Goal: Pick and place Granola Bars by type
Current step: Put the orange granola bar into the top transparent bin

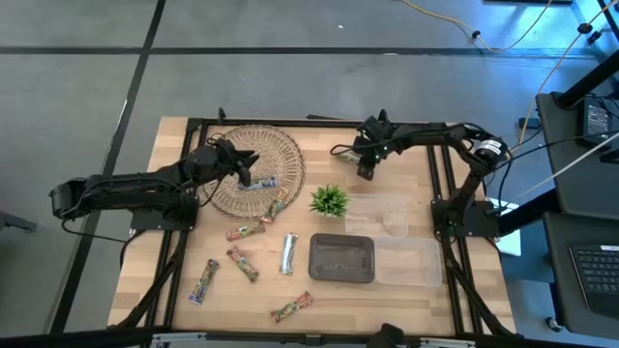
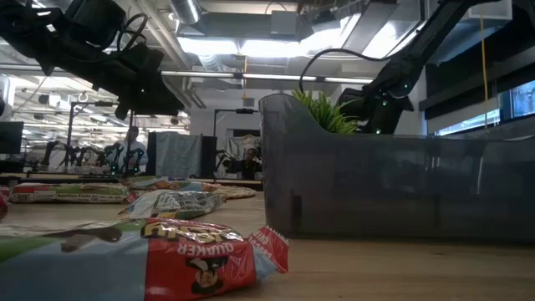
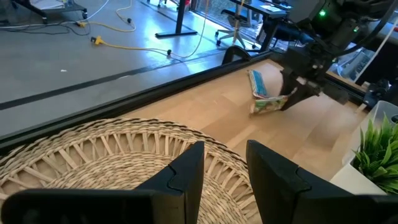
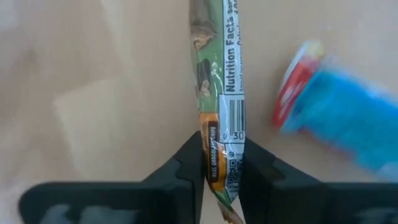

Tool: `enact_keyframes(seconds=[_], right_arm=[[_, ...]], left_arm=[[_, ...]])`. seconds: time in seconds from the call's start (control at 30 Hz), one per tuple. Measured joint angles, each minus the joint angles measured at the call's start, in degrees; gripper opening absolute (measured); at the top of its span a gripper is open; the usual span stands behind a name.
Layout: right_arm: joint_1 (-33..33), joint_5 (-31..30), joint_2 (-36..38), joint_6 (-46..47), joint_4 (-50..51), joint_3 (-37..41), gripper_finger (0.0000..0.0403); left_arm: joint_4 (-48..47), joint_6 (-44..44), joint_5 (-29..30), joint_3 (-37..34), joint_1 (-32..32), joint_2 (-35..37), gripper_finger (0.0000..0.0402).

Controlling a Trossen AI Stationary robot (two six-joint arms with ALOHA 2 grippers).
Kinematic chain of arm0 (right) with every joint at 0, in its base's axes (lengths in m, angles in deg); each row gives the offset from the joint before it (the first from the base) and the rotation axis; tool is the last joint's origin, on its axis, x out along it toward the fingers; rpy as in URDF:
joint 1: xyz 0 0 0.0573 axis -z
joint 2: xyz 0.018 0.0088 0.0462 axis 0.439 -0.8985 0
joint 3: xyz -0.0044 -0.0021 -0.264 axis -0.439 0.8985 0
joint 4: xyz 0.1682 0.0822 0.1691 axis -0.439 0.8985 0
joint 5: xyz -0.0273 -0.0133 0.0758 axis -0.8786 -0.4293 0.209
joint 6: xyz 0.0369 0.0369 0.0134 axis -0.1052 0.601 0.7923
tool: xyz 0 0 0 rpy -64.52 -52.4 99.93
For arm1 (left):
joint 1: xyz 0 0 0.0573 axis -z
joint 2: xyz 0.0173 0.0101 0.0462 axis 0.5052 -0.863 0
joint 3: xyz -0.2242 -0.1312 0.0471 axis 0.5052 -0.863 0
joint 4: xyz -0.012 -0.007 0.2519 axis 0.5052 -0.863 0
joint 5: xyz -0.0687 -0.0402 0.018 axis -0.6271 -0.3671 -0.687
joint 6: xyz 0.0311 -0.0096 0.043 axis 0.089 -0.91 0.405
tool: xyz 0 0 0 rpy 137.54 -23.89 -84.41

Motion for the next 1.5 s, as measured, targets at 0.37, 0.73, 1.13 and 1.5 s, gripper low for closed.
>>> enact_keyframes(seconds=[0.37,0.73,1.13,1.5], right_arm=[[-0.11,0.26,14.49,6.7,7.98,-0.03,0.0068],[-9.58,6.54,36.14,24.63,22.2,-0.08,0.0066],[-31.83,2.41,44.39,43.0,33.05,0.19,0.0064],[-39.56,-4.47,40.06,46.24,29.06,8.54,0.006]], left_arm=[[0.0,0.0,0.45,0.0,0.0,0.0,0.0114],[0.04,-0.02,1.07,-0.02,0.0,0.0,0.0114],[0.04,-0.07,1.07,-0.02,-0.01,0.0,0.0114],[0.04,-0.59,0.98,-0.07,-0.02,0.0,0.0114]])
